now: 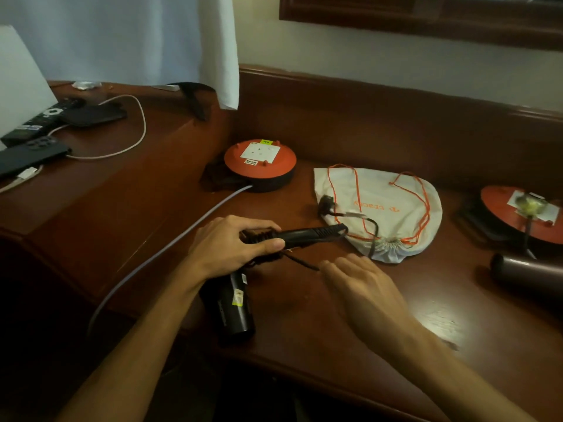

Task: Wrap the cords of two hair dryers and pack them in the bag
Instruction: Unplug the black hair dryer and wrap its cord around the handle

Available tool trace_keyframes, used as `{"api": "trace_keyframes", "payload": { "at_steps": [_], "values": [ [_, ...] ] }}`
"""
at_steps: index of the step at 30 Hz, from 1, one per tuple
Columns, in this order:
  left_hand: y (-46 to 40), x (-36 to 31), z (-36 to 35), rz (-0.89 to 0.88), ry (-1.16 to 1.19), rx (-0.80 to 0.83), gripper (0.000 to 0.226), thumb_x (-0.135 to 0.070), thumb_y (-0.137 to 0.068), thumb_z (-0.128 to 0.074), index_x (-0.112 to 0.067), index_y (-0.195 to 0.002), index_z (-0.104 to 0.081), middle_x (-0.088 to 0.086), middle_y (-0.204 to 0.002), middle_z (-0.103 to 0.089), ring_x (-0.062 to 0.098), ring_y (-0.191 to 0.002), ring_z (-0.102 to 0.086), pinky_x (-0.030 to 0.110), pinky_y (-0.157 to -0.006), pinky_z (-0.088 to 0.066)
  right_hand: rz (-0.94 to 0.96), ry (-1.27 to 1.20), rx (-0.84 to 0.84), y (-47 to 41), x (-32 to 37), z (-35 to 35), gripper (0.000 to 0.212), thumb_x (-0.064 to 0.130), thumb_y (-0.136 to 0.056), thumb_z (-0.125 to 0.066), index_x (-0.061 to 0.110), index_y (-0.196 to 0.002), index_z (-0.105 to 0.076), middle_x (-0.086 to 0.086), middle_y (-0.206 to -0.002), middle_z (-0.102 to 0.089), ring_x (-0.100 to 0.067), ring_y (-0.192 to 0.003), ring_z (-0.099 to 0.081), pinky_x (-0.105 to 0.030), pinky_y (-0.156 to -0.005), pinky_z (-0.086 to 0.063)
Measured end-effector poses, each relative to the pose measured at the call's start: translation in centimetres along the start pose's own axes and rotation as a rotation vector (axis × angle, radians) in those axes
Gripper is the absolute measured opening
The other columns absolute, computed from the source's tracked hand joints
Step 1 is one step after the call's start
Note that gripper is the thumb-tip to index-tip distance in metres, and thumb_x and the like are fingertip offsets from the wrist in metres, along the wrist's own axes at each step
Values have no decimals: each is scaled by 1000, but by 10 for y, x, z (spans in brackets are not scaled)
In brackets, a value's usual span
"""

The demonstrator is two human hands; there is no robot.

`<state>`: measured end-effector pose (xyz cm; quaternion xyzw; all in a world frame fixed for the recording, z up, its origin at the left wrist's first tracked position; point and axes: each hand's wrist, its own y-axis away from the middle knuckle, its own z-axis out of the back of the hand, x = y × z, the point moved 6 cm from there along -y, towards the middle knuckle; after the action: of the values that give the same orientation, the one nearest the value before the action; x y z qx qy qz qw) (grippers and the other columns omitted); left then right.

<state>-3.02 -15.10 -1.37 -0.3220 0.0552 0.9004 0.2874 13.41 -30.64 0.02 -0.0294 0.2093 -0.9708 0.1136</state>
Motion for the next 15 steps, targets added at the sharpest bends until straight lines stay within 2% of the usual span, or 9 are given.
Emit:
{"api": "trace_keyframes", "payload": {
  "at_steps": [2, 5, 7, 10, 11, 13, 15],
  "values": [
    [2, 5, 3, 7, 37, -8, 53, -91, -65, -54, -65, -110, -63, -29, -106, -71, -4, -102, -65, 37, -91, -55, -15, -49, 36, -4, -6, 2, 6, 21, -92, -67, 17, -87, -68, 3, -70, -58, -21, -60, -55, -28, -60, -33],
    [6, 8, 10, 5, 178, -29, 50, -83, -66, -62, -57, -108, -69, -28, -106, -72, -5, -98, -68, 39, -93, -55, -86, -310, 177, -12, -17, -23, 17, 33, -100, -56, 23, -94, -69, 8, -75, -63, -15, -64, -58, -35, -57, -43],
    [10, 8, 11, -16, 255, -3, 46, -75, -69, -70, -50, -108, -73, -25, -107, -73, -2, -98, -70, 42, -94, -55, -105, -460, 261, -21, -19, -44, 20, 33, -100, -54, 24, -99, -71, 10, -80, -68, -12, -70, -61, -39, -59, -49],
    [18, 6, 8, -51, 247, 72, 45, -73, -69, -74, -52, -109, -73, -25, -107, -73, 0, -104, -67, 43, -97, -53, -103, -544, 318, -38, -23, -69, 21, 28, -94, -55, 20, -100, -74, 13, -91, -69, -6, -76, -62, -25, -66, -53],
    [21, 5, 6, -59, 217, 92, 45, -75, -68, -72, -54, -108, -72, -25, -103, -72, 0, -101, -67, 42, -95, -53, -125, -542, 345, -45, -30, -78, 21, 26, -91, -56, 15, -96, -74, 9, -91, -70, -7, -75, -62, -24, -66, -53],
    [27, 3, 5, -69, 141, 111, 47, -81, -65, -68, -60, -107, -69, -29, -95, -69, -2, -94, -65, 34, -87, -51, -204, -512, 448, -59, -46, -93, 11, 20, -88, -63, 19, -78, -68, 3, -78, -67, -11, -66, -61, -35, -64, -53],
    [29, -1, 4, -63, 22, 127, 54, -86, -63, -65, -63, -112, -64, -32, -90, -65, -4, -91, -61, 26, -79, -45, -142, -489, 492, -75, -48, -93, 26, 16, -88, -71, 19, -65, -60, -2, -67, -62, -12, -58, -52, -33, -59, -42]
  ]
}}
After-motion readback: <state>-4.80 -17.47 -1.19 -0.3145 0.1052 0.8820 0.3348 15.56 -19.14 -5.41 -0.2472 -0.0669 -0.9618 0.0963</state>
